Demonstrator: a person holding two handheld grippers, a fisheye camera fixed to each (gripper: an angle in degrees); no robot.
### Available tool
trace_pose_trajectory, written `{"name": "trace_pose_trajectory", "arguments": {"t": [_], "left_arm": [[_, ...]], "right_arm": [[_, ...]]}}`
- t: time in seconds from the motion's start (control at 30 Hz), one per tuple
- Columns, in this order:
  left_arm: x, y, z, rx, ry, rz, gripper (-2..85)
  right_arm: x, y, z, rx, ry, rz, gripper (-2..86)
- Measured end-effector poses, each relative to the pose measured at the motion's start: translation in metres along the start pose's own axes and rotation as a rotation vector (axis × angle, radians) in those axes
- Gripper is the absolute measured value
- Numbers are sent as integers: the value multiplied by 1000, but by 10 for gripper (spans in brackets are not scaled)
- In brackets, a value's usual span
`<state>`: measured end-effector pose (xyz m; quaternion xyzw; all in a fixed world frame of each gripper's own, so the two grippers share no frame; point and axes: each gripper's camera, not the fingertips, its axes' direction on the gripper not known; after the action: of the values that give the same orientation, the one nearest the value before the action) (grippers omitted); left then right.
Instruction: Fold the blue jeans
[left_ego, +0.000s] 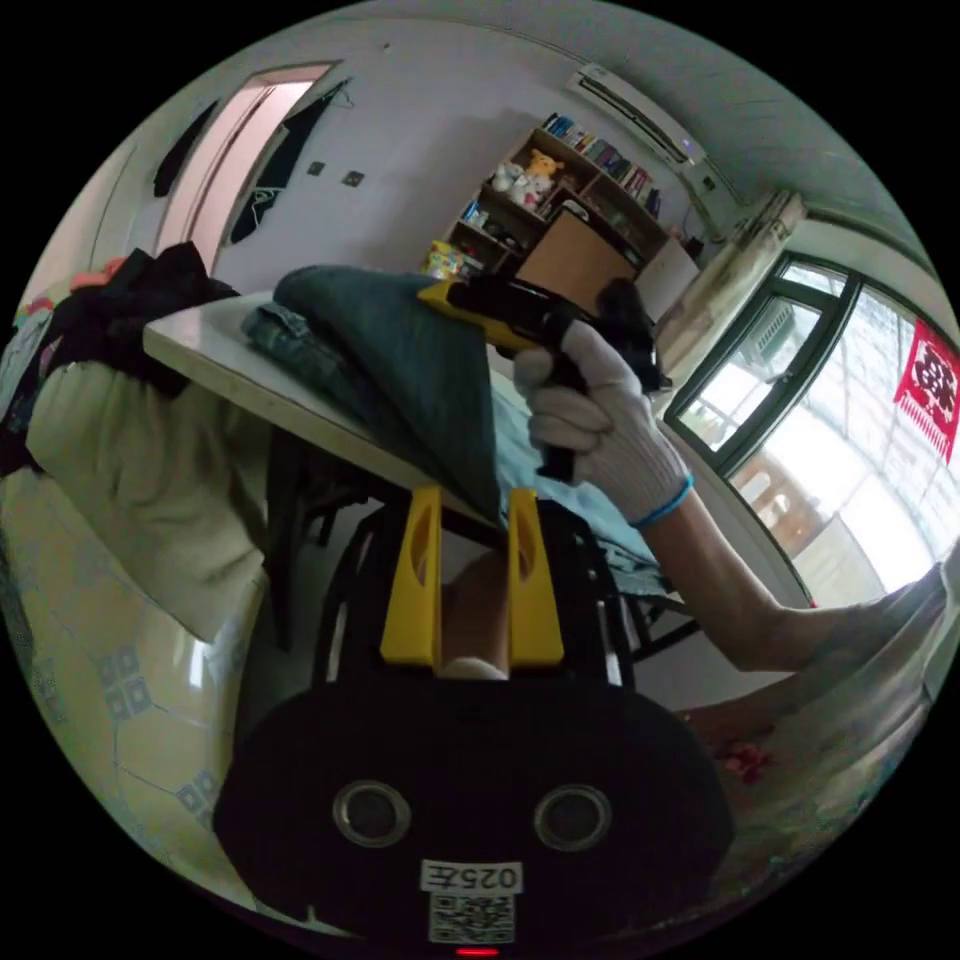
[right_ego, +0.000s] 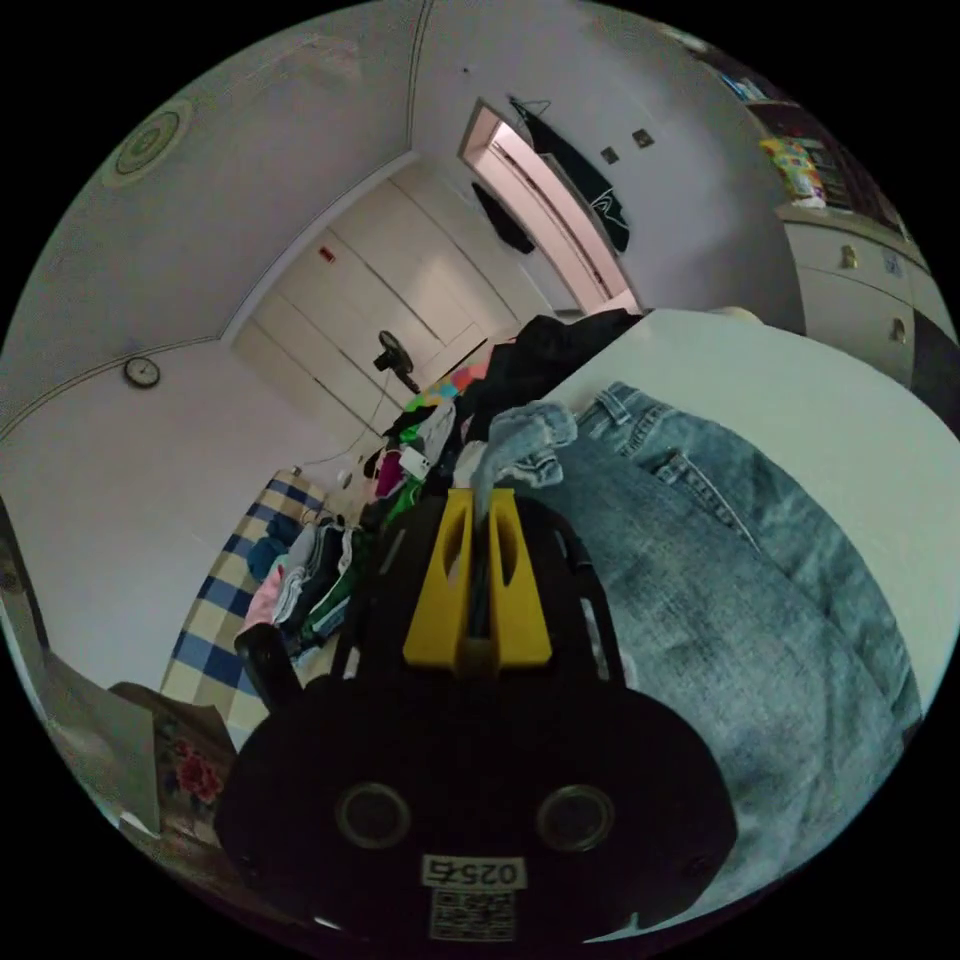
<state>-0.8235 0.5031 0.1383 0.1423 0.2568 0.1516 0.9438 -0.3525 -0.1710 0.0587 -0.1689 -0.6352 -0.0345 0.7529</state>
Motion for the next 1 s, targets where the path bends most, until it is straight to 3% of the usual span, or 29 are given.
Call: {"name": "trace_pose_trajectory", "arguments": {"t": [0.17, 0.27, 0.4, 0.47, 0.53, 0.73, 1.0], "left_arm": [[12, -28, -11, 73, -179, 19, 106], [0, -44, -11, 89, -236, -72, 111], [-28, -56, -17, 138, -170, -196, 107], [-43, -61, -16, 134, -169, -242, 100], [-53, -63, -16, 144, -145, -287, 95], [-87, -53, -20, 222, -26, -497, 47], [-82, -42, -25, 307, -60, -440, -13]], "right_arm": [[-31, -32, 62, -222, -221, -148, 109], [-40, -47, 62, -229, -332, -223, 156], [-18, -73, 40, -166, -139, -248, 148], [7, -94, 49, -252, 54, -290, 142], [26, -104, 63, -320, 113, -306, 143], [46, -134, 111, -354, 72, -384, 149], [59, -191, 201, -620, -5, -491, 179]]}}
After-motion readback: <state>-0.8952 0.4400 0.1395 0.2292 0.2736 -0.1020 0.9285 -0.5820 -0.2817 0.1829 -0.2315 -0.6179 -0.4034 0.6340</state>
